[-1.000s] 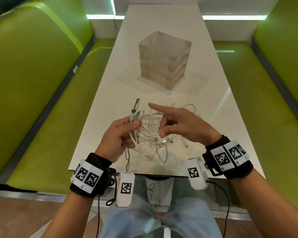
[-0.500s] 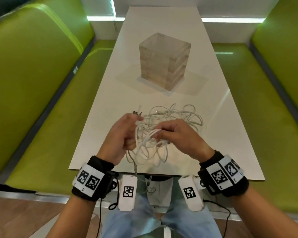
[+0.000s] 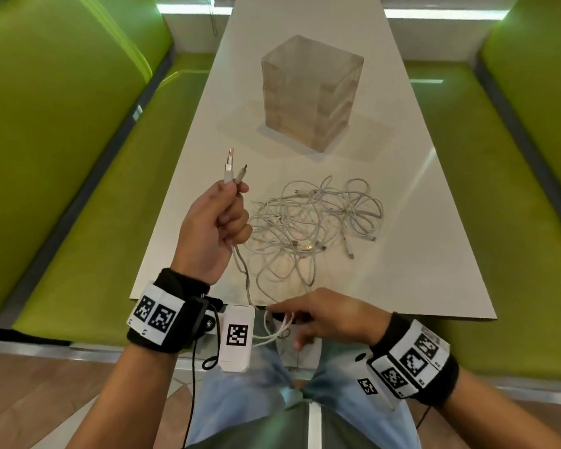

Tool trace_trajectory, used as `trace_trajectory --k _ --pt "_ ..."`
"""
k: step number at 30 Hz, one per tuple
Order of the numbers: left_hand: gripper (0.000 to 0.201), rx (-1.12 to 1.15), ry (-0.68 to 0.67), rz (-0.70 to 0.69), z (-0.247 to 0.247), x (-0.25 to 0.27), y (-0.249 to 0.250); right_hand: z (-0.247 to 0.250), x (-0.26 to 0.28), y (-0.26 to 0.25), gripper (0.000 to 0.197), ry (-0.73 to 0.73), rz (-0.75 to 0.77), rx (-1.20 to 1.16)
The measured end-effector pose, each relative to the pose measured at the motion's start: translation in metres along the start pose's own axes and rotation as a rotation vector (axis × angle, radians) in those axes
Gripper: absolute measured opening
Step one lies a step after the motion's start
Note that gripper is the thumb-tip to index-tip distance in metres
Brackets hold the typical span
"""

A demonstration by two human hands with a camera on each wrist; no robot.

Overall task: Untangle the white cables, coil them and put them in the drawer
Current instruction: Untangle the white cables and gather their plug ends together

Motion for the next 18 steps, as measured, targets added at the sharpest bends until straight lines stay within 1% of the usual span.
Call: trace_trajectory --k 1,2,3,4,5,6,7,8,9,10,11,12,14,15,17,18 --pt "0.022 -0.003 -0.001 0.004 0.000 0.000 0.000 0.001 0.006 0.001 0.073 -0.046 0.011 0.046" --pt "0.022 -0.008 -0.004 0.009 0.000 0.001 0.000 0.005 0.013 0.001 0.079 -0.061 0.025 0.046" --pt "0.022 -0.012 -0.009 0.013 0.000 0.001 0.000 0.013 0.021 0.000 0.078 -0.054 0.033 -0.009" --pt "0.022 -0.013 -0.015 0.016 0.000 0.002 0.001 0.023 0.029 -0.003 0.071 -0.012 0.041 -0.094" --pt "0.022 -0.012 -0.023 0.020 -0.001 0.002 0.001 0.035 0.035 -0.006 0.059 0.075 0.058 -0.178" --pt "0.023 -0.006 -0.034 0.025 -0.002 0.003 0.000 0.046 0.039 -0.010 0.046 0.205 0.078 -0.238" --pt "0.023 0.002 -0.047 0.031 -0.003 0.004 0.000 0.057 0.040 -0.012 0.038 0.347 0.097 -0.266" --pt "0.023 0.012 -0.063 0.037 -0.006 0.004 -0.002 0.064 0.038 -0.012 0.038 0.467 0.122 -0.265" --pt "0.023 0.022 -0.082 0.041 -0.009 0.005 -0.003 0.068 0.034 -0.015 0.044 0.544 0.154 -0.250" --pt "0.023 0.031 -0.103 0.044 -0.012 0.005 -0.005 0.067 0.027 -0.018 0.052 0.569 0.184 -0.232" --pt "0.023 0.038 -0.122 0.044 -0.015 0.006 -0.007 0.065 0.019 -0.021 0.055 0.549 0.209 -0.213" --pt "0.022 0.044 -0.137 0.043 -0.018 0.007 -0.008 0.061 0.011 -0.024 0.050 0.513 0.234 -0.185" --pt "0.021 0.056 -0.149 0.030 -0.020 0.007 -0.008 0.047 0.000 -0.030 0.026 0.428 0.267 -0.143" --pt "0.019 0.063 -0.145 0.024 -0.019 0.007 -0.008 0.038 -0.004 -0.031 0.022 0.365 0.268 -0.170" --pt "0.018 0.071 -0.125 0.014 -0.016 0.006 -0.009 0.019 -0.010 -0.033 0.025 0.260 0.230 -0.240" --pt "0.018 0.073 -0.115 0.011 -0.014 0.005 -0.010 0.011 -0.011 -0.033 0.025 0.253 0.205 -0.239"
Point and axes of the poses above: each hand's wrist, its own x-axis away from the middle knuckle, its own z-axis out of the back of the hand, y = z × x, the point moved 3 cm from there along -x, towards the middle knuckle, and after that the axes turned 2 degrees about x, right-handed, at the moved point
